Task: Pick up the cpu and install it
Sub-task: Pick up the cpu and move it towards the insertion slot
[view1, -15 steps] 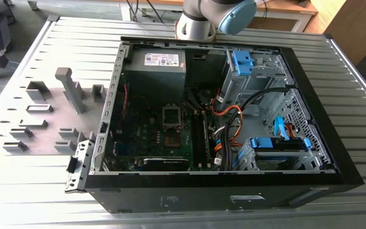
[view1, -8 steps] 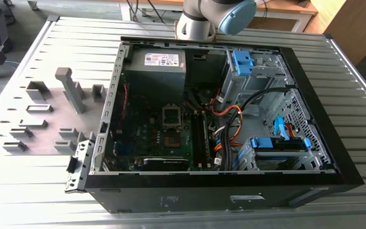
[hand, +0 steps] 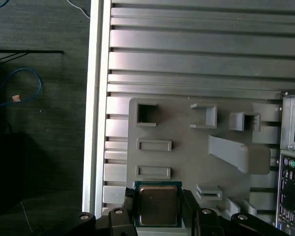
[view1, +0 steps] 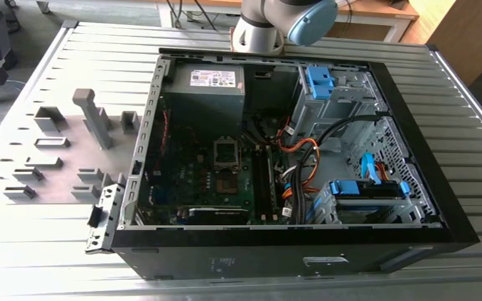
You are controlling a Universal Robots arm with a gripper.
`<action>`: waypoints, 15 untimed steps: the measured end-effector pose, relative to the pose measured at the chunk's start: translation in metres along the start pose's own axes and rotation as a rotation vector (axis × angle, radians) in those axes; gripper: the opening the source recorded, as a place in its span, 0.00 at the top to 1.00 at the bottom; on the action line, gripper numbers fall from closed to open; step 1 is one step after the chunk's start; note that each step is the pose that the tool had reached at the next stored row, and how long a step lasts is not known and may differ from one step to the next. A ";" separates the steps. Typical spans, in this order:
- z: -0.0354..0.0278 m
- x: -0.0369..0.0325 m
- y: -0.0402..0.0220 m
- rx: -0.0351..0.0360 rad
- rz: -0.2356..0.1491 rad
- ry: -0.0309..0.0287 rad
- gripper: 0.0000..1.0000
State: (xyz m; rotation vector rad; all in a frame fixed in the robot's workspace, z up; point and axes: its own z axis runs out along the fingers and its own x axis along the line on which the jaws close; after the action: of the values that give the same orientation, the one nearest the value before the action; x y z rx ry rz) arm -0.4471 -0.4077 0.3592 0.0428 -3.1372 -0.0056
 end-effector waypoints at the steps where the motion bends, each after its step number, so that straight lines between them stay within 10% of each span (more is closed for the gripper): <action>1: 0.0000 0.0000 0.0000 0.0000 0.000 0.0000 0.53; 15: -0.0053 -0.0003 0.0001 0.0000 0.000 0.0001 0.53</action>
State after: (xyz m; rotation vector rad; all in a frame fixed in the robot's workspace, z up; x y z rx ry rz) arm -0.4468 -0.4077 0.3645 0.0427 -3.1370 -0.0056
